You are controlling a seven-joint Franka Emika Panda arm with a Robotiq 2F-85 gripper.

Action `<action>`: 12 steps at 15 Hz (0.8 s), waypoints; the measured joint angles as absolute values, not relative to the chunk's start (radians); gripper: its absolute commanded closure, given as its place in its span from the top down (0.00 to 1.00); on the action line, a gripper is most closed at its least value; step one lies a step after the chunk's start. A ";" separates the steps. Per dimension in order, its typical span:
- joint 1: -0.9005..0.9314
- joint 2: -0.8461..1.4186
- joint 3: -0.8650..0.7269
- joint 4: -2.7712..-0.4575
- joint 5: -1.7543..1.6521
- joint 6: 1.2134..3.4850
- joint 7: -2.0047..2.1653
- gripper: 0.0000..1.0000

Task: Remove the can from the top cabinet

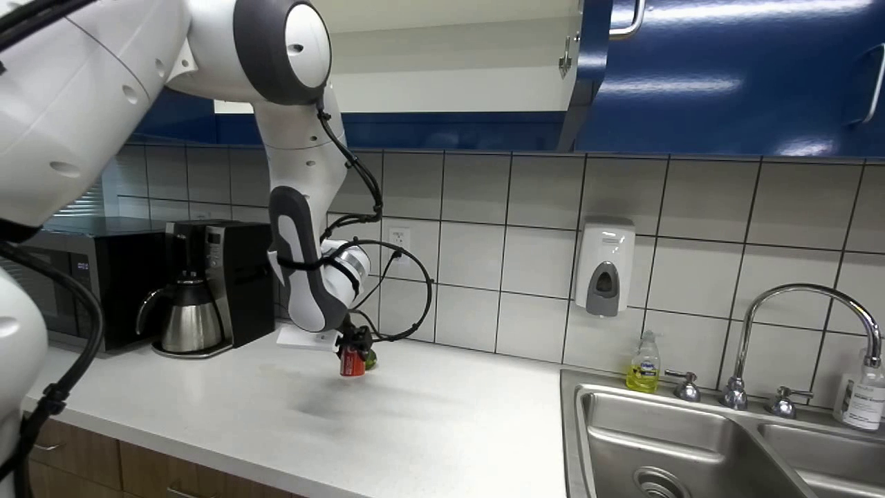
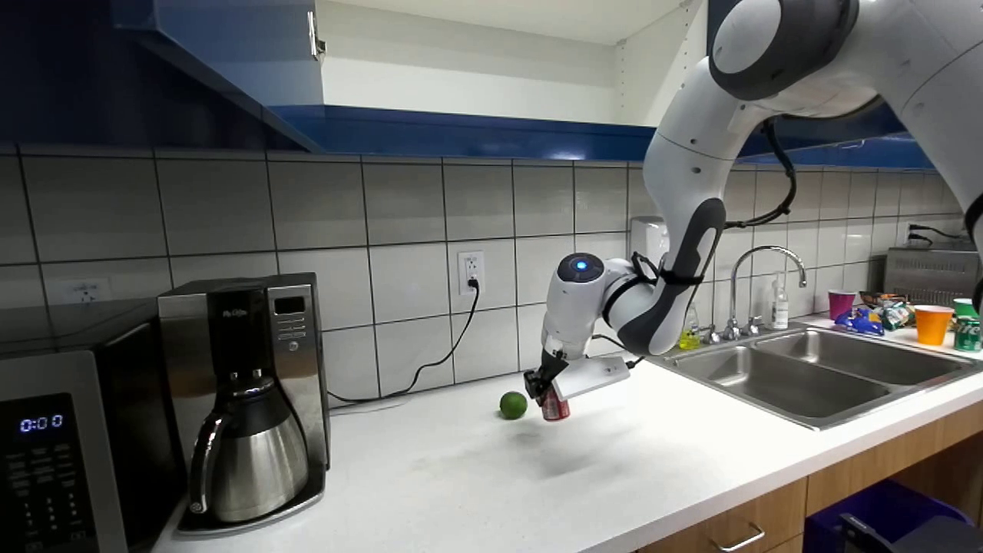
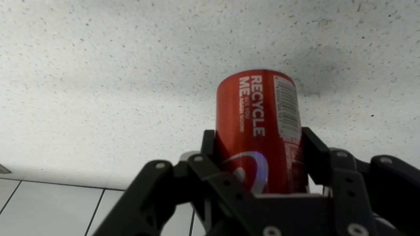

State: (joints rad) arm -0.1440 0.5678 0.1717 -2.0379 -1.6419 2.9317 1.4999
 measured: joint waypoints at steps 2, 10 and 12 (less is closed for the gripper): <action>-0.144 0.592 0.170 -2.019 -1.673 2.931 1.530 0.39; -0.144 0.666 0.172 -1.946 -1.884 2.923 1.759 0.39; -0.144 0.673 0.176 -1.935 -1.943 2.912 1.825 0.39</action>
State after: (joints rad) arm -0.1435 0.6728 0.1755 -1.9353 -1.9426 2.9118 1.8250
